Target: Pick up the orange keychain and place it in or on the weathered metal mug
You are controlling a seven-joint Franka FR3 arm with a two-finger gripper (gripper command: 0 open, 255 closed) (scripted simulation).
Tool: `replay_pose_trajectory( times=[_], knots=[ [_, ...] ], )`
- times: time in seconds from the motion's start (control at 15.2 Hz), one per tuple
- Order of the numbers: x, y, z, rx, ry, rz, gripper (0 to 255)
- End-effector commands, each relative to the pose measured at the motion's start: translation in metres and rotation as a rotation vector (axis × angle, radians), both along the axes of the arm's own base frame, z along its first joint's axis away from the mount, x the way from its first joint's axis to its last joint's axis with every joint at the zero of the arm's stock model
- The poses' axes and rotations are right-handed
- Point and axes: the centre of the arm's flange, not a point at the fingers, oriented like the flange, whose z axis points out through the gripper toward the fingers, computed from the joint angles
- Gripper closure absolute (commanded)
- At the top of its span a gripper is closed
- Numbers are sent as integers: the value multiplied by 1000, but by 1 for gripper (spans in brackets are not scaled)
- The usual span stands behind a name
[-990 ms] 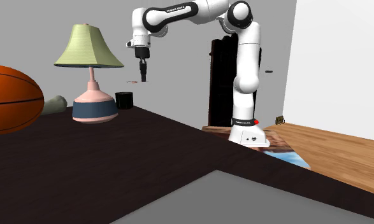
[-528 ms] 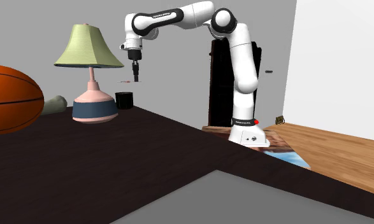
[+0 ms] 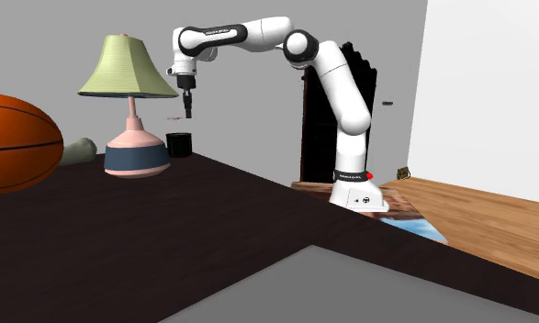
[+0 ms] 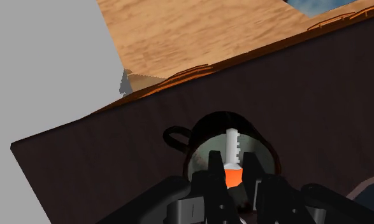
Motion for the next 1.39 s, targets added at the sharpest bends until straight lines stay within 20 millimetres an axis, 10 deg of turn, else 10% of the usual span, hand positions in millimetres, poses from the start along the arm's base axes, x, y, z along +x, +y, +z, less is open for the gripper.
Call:
replay_pose_trajectory(
  times=[0.0, 0.79, 1.32],
  knots=[
    [2, -1, -10, 0, -1, 1, 255],
    [2, -1, -72, 0, -1, 1, 255],
    [2, -1, -72, 0, -1, 1, 255]
  ],
)
